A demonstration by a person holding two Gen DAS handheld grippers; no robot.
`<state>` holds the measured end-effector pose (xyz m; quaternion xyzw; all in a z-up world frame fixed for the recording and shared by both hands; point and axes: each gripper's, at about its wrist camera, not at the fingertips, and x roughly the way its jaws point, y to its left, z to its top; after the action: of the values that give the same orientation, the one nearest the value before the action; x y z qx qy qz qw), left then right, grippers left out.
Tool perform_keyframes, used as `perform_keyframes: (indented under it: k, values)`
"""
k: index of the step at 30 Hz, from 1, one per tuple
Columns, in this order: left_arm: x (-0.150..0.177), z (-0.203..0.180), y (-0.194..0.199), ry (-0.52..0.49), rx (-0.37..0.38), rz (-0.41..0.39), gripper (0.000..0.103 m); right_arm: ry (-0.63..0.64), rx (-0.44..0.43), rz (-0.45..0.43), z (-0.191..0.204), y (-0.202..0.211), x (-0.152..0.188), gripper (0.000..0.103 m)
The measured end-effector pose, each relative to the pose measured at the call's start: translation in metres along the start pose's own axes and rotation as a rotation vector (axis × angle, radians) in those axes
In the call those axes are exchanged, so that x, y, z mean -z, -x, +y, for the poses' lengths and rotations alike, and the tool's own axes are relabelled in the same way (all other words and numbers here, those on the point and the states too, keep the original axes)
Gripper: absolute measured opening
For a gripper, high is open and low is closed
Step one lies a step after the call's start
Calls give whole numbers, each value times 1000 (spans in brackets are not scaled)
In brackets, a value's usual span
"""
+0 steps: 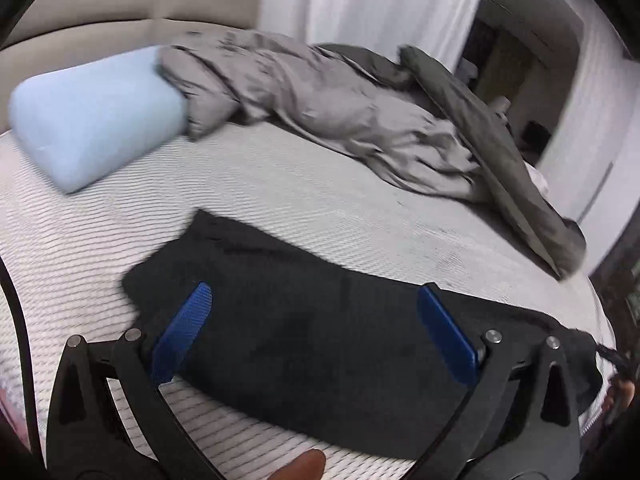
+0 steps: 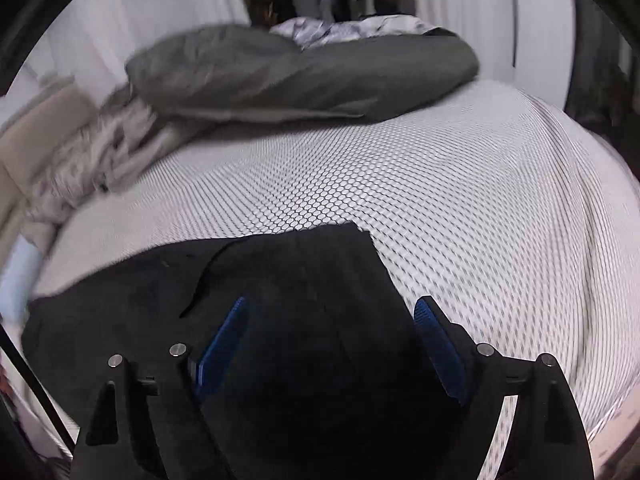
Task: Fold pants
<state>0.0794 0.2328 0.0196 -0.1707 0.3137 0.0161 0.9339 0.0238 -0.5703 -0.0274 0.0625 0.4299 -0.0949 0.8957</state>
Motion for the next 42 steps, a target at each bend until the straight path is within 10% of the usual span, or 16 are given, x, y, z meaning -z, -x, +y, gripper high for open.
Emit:
perform_keyframes:
  k: [6,10,12,15,22,27,29,34,36,42]
  values:
    - [0,-27,-48,-36,19,62,102,168,101,125,15,-58,-32,82]
    - [11,-25,-71,-54,-6,101,102,203,99,46,25,-49,-37,45]
    - [15,-19,-77,-44,-21,111,102,211,59,-57,27,-23,-41,5]
    - [17,-7,-83,-20,-50,120,102,101,107,-196,14,-2,-54,6]
    - [16,7,-84,-17,-84,127,102,88,116,-48,-8,-31,-59,12]
    - [15,9,-86,10,-63,132,102,58,14,-21,-20,-33,-71,75]
    - [16,7,-88,7,-61,138,102,82,-19,19,-11,-39,-70,79]
    - [18,-3,-89,-30,-62,140,102,189,116,170,6,-83,-69,77]
    - [18,-6,-90,-39,-64,141,102,200,112,182,8,-83,-65,48]
    - [19,-9,-93,-42,-75,143,102,254,-54,-239,23,3,-65,35]
